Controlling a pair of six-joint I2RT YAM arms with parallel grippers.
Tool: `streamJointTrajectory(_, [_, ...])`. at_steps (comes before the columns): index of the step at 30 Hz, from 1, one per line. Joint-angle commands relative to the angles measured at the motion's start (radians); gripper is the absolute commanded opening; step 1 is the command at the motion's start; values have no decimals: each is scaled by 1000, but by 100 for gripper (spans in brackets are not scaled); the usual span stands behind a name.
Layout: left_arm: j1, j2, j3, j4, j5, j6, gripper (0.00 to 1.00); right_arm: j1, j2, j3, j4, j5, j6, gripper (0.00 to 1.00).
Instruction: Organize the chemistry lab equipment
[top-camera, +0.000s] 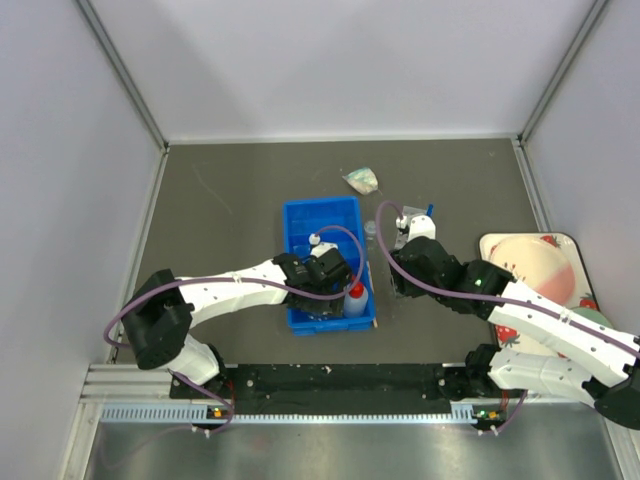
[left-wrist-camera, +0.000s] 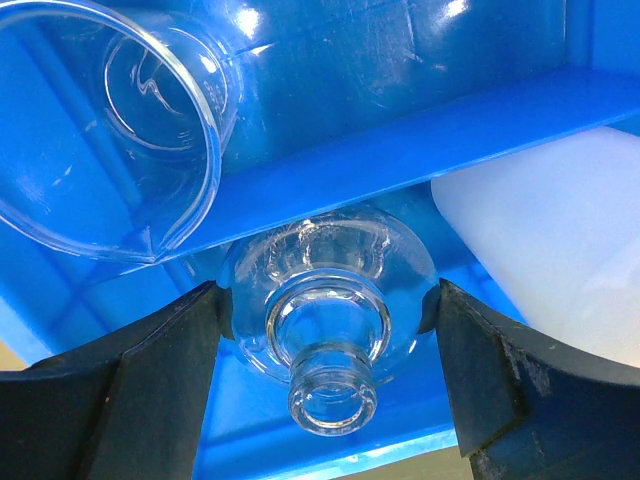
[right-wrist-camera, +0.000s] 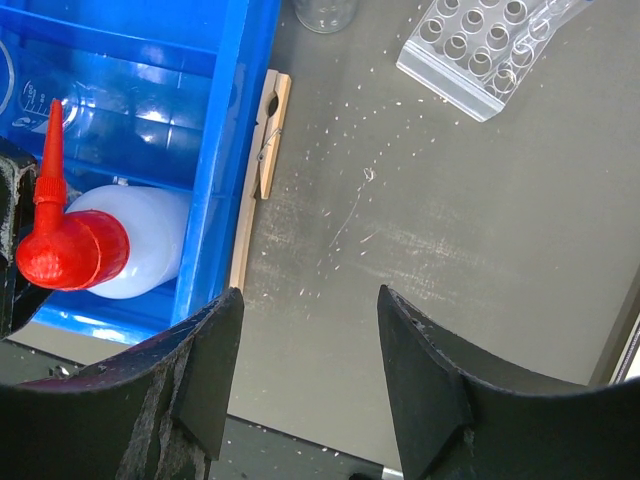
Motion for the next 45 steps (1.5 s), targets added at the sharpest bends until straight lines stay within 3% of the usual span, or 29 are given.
streamJointTrajectory(1, [-11,3,28,28,-20,-9,63,-6,-27,0,20,2,4,57])
streamJointTrajectory(15, [-19,-14,20,34,-9,-11,81,-6,-50,-10,14,2,7,57])
streamJointTrajectory(30, [-19,-43,31,14,-17,8,91,-6,-56,-16,16,-3,20,57])
streamJointTrajectory(32, [-19,-40,35,13,-17,9,98,-6,-56,-16,13,-5,18,57])
streamJointTrajectory(45, [-19,-37,69,-21,-29,8,95,-6,-53,-22,22,-11,20,57])
